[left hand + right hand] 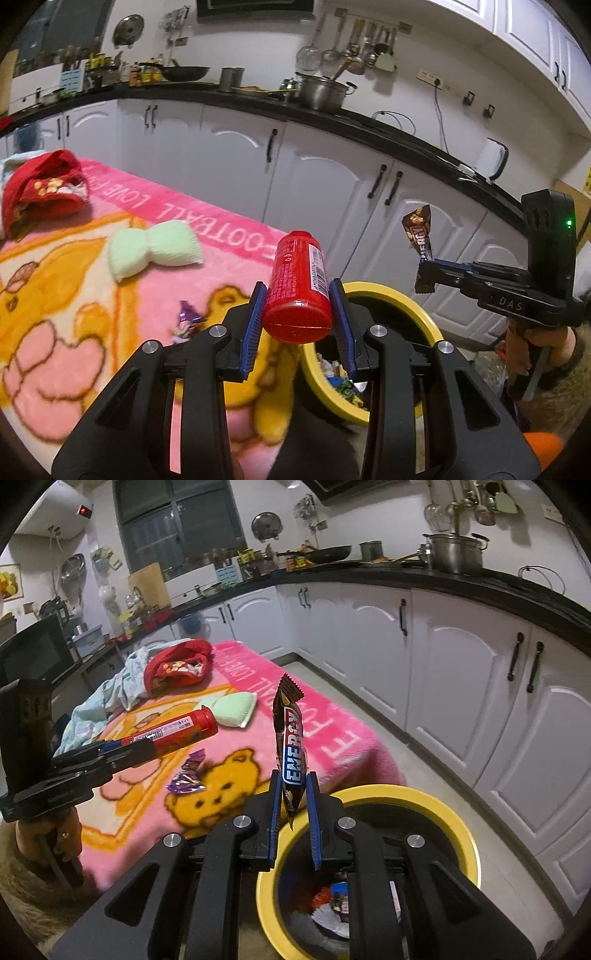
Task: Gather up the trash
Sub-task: 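Carry the red can and dark candy bar over the yellow bin with both grippers, then open both grippers over the bin to drop the can and candy bar, then move both tools back over the blanket toward the purple wrapper and green sponge, then grasp the purple wrapper with the left gripper while the right gripper grasps the green sponge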
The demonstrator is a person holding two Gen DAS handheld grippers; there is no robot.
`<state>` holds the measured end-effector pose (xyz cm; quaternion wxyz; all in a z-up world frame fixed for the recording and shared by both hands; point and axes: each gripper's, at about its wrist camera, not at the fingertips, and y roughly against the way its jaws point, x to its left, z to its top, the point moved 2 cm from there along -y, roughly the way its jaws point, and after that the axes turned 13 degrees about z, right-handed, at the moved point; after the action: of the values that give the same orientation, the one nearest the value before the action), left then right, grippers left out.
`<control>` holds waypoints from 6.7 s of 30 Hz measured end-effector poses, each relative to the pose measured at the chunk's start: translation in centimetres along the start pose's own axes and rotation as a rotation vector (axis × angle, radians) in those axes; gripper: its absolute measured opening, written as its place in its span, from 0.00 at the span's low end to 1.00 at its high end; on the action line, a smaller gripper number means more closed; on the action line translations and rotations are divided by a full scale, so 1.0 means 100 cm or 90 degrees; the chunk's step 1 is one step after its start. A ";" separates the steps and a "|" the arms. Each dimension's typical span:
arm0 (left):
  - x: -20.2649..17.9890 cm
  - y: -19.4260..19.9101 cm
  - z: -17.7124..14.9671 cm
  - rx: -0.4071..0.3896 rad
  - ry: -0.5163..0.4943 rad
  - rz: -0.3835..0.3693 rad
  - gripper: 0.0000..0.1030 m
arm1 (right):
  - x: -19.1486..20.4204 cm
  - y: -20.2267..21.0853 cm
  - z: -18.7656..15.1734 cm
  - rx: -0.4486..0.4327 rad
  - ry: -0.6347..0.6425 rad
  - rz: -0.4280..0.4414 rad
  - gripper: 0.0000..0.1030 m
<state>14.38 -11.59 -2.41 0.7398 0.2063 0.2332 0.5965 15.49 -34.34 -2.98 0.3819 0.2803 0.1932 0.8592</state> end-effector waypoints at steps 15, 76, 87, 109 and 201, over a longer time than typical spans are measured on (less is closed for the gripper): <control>-0.049 -0.019 0.007 0.002 -0.044 -0.041 0.27 | -0.036 0.036 -0.021 -0.021 -0.033 -0.051 0.13; -0.072 -0.068 -0.022 0.044 -0.079 0.003 0.89 | -0.097 0.045 -0.082 -0.027 -0.159 -0.076 0.56; -0.051 -0.037 -0.011 -0.015 -0.070 0.046 0.89 | -0.054 0.047 -0.058 -0.050 -0.063 -0.093 0.73; 0.013 0.004 -0.010 -0.078 -0.015 0.125 0.89 | 0.032 0.025 0.007 -0.074 0.067 -0.037 0.77; 0.121 -0.024 -0.056 0.072 0.137 0.096 0.13 | 0.077 -0.200 0.090 0.053 0.015 0.150 0.23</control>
<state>15.11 -0.06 -9.48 0.6510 0.1995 0.3282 0.6547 27.90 -14.69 -4.38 0.2643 0.3063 0.1987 0.8927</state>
